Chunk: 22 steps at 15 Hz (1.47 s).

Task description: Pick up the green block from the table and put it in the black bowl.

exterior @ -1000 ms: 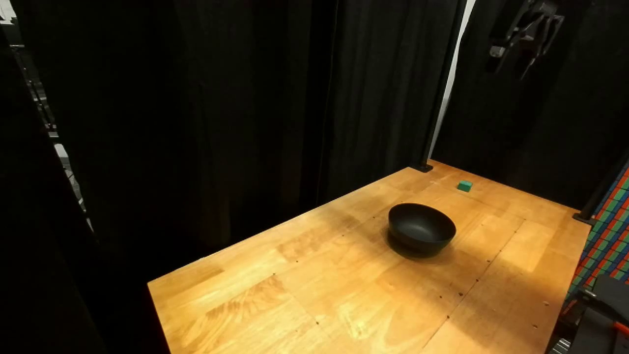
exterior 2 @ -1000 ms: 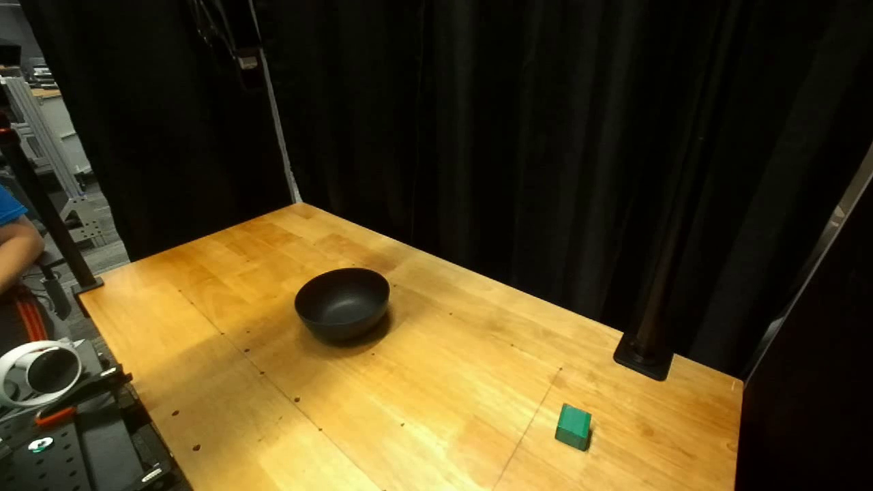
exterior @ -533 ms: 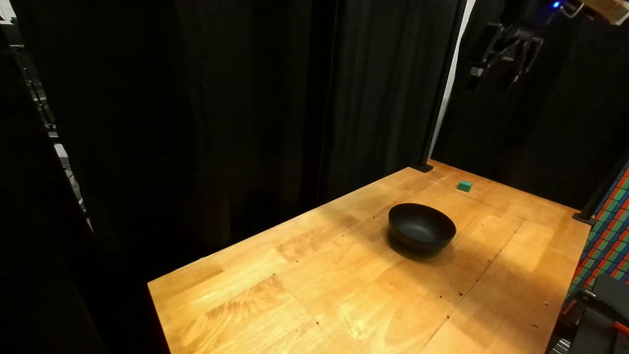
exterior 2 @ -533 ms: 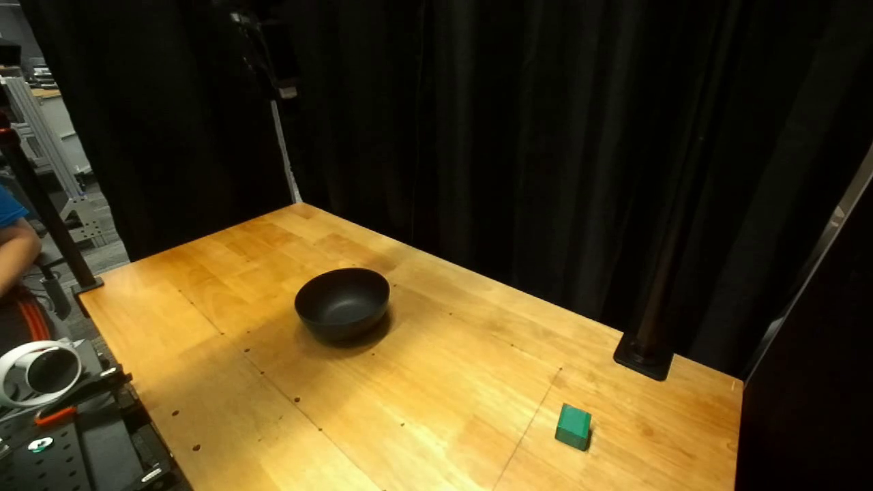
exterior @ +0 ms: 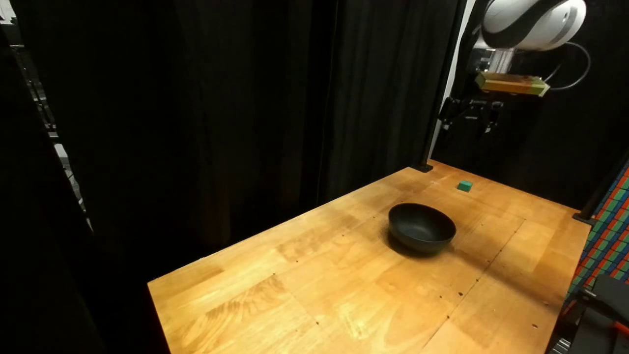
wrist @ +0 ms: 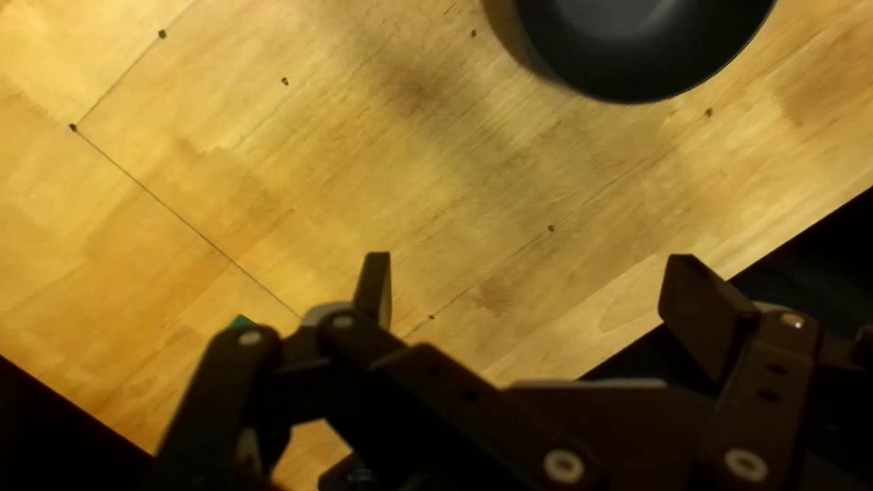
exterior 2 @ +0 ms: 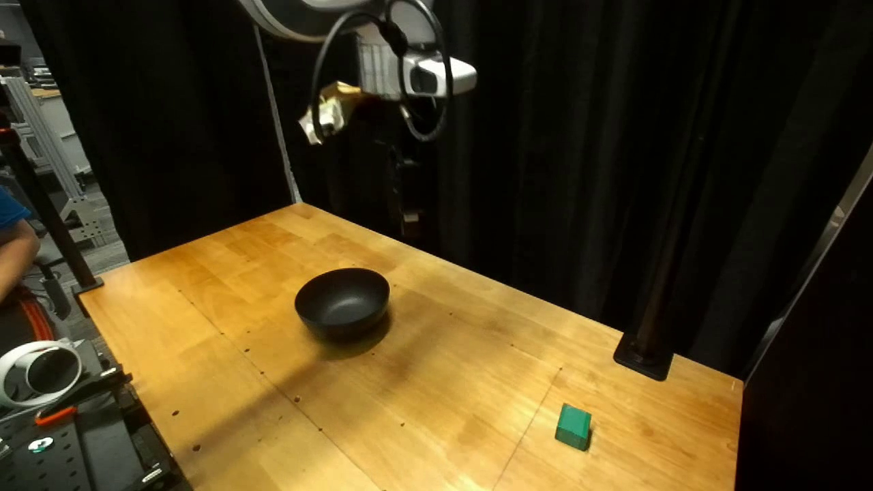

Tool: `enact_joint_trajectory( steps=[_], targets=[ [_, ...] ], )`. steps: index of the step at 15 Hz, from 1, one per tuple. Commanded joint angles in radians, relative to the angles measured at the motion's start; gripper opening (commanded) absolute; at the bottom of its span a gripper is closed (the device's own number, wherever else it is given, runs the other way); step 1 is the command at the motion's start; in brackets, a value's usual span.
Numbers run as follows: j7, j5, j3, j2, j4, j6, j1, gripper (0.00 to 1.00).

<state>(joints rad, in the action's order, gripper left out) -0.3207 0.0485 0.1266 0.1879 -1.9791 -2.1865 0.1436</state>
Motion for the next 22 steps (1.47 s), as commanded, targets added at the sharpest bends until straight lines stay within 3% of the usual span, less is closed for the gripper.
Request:
enact_joint_trajectory(
  steps=[1,9,14,22],
  targets=[
    [-0.115,0.050,0.045,0.247,0.223,-0.011,0.020,1.00],
    [-0.353,0.117,0.141,0.667,0.624,-0.013,0.092,1.00],
    [-0.452,0.114,0.170,0.781,0.757,0.065,0.163,1.00],
    [-0.499,0.159,0.138,0.883,0.859,0.107,0.245,1.00]
  ],
)
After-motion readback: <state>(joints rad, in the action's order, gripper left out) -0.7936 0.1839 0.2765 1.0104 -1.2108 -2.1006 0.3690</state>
